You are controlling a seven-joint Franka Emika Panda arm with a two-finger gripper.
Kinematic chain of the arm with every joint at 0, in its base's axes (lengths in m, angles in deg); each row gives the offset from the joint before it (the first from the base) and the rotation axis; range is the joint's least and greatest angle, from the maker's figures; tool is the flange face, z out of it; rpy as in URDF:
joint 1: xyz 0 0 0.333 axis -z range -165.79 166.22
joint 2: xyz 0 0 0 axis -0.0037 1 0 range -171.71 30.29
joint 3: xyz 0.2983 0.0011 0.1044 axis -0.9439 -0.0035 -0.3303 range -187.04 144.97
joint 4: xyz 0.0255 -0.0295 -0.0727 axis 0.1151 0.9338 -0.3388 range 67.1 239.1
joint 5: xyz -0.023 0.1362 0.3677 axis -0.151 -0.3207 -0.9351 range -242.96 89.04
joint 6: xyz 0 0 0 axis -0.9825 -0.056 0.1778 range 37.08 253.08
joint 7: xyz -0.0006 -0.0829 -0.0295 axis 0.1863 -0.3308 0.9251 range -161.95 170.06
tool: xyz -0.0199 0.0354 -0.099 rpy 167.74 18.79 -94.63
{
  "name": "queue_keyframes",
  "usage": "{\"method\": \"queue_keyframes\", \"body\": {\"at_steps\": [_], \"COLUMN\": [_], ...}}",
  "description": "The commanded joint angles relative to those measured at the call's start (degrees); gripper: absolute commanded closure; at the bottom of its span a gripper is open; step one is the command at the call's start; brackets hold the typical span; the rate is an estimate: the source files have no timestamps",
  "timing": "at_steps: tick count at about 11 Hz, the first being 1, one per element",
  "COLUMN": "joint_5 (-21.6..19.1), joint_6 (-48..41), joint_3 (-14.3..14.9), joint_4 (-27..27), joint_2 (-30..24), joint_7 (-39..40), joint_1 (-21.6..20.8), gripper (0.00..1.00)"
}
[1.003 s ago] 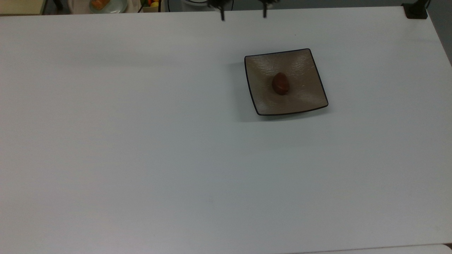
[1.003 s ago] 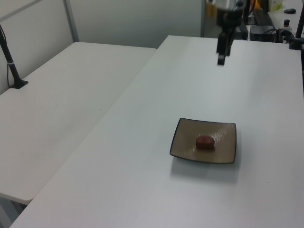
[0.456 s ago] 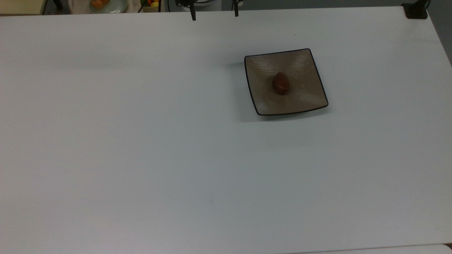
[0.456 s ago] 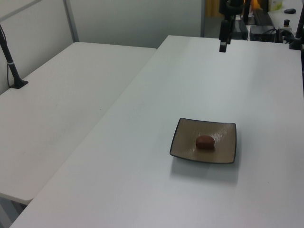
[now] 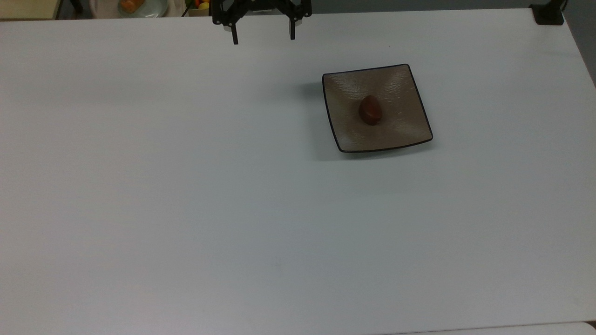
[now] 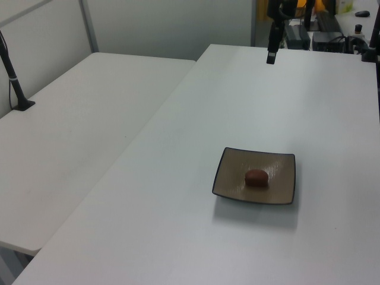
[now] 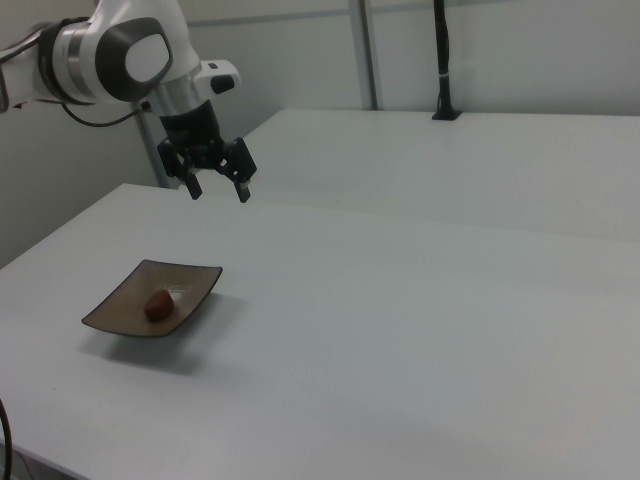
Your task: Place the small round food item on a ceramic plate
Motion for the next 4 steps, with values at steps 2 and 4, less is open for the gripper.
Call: {"method": "queue_keyframes", "body": {"at_steps": [2, 4], "joint_5": [0.33, 0.33], "joint_6": [0.15, -1.51], "joint_3": [0.15, 0.15], "joint_4": [-0.24, -1.03], "joint_2": [0.4, 0.93], "joint_7": [1.04, 1.04], "joint_1": [0.35, 0.52], "gripper": [0.0, 0.0]}}
